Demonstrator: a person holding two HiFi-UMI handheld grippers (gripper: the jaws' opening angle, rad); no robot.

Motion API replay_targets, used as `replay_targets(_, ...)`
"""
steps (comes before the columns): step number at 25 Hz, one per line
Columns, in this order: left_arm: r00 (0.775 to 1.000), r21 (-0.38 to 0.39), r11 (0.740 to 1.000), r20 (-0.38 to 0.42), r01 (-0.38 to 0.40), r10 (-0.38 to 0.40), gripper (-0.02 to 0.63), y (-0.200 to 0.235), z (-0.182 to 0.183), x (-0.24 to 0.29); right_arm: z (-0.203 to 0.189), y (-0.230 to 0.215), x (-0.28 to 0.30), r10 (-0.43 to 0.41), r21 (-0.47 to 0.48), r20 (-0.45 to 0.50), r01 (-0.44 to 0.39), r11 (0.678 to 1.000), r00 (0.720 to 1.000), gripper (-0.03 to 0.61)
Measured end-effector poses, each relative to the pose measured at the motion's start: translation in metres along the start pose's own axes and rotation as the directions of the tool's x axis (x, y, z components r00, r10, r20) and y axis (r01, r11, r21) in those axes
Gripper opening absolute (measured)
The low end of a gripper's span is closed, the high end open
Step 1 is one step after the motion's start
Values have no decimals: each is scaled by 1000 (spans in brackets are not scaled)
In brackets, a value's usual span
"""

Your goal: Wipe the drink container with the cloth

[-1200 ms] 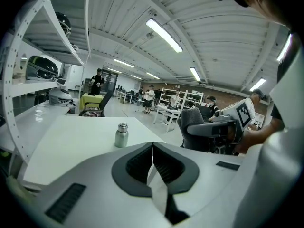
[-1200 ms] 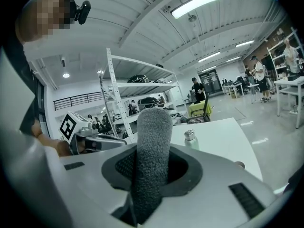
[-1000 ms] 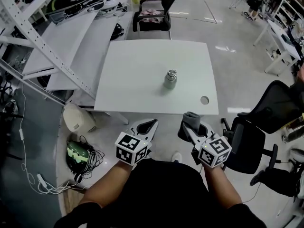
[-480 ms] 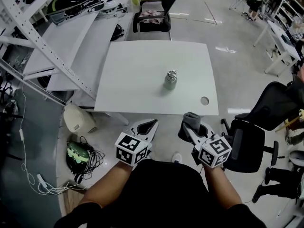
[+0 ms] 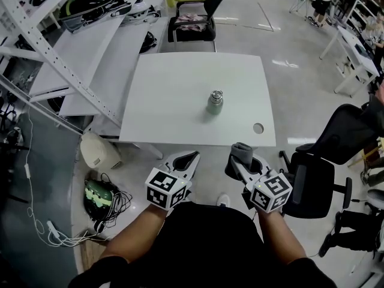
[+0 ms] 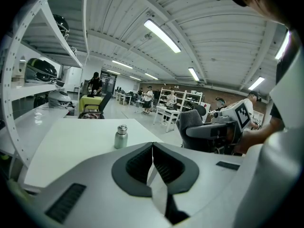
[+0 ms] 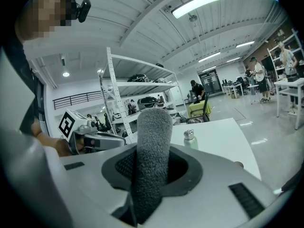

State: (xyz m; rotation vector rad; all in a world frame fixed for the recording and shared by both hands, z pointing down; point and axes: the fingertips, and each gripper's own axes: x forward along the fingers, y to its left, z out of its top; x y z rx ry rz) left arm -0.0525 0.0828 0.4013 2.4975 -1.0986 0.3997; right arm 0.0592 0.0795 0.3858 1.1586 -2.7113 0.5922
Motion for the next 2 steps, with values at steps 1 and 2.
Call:
replay_targets(1, 1000, 0, 1000, 0, 0, 0, 17, 0, 0, 0, 0, 0, 0, 0, -1, -1, 0, 1000, 1000, 109)
replay_targets(2, 1000, 0, 1000, -1, 0, 0, 17, 0, 0, 0, 1, 0, 0, 0, -2, -1, 0, 1000, 1000, 110)
